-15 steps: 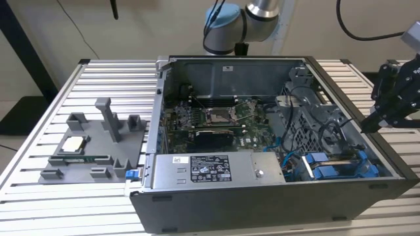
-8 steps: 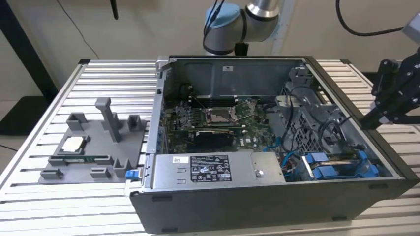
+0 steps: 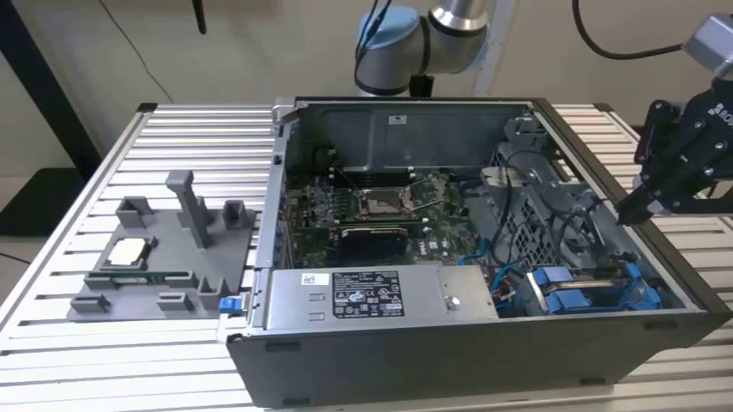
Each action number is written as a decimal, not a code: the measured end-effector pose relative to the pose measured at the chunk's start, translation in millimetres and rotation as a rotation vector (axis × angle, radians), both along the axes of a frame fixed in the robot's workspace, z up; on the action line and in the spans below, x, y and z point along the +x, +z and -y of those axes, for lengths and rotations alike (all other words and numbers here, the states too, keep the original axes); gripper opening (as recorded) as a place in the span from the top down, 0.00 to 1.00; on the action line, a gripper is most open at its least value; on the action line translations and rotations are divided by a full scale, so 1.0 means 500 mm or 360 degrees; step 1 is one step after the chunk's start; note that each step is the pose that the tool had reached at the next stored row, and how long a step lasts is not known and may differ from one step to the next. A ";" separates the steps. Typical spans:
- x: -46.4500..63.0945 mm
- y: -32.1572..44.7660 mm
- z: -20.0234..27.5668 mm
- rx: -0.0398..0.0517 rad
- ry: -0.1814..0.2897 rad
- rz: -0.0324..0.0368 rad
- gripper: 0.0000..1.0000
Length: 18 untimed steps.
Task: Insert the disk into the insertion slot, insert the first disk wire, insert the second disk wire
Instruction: 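Insert the second disk wire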
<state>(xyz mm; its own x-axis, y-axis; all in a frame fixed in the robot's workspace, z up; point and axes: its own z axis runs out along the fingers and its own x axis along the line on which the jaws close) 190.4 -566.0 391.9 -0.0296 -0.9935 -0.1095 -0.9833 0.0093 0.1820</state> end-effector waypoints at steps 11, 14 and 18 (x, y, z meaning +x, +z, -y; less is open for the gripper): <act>-0.081 0.000 0.0001 0.0000 0.0000 0.0000 0.84; -0.085 0.000 0.0002 0.0000 0.0000 0.0000 0.84; -0.086 0.000 0.0002 0.0000 0.0000 0.0000 0.84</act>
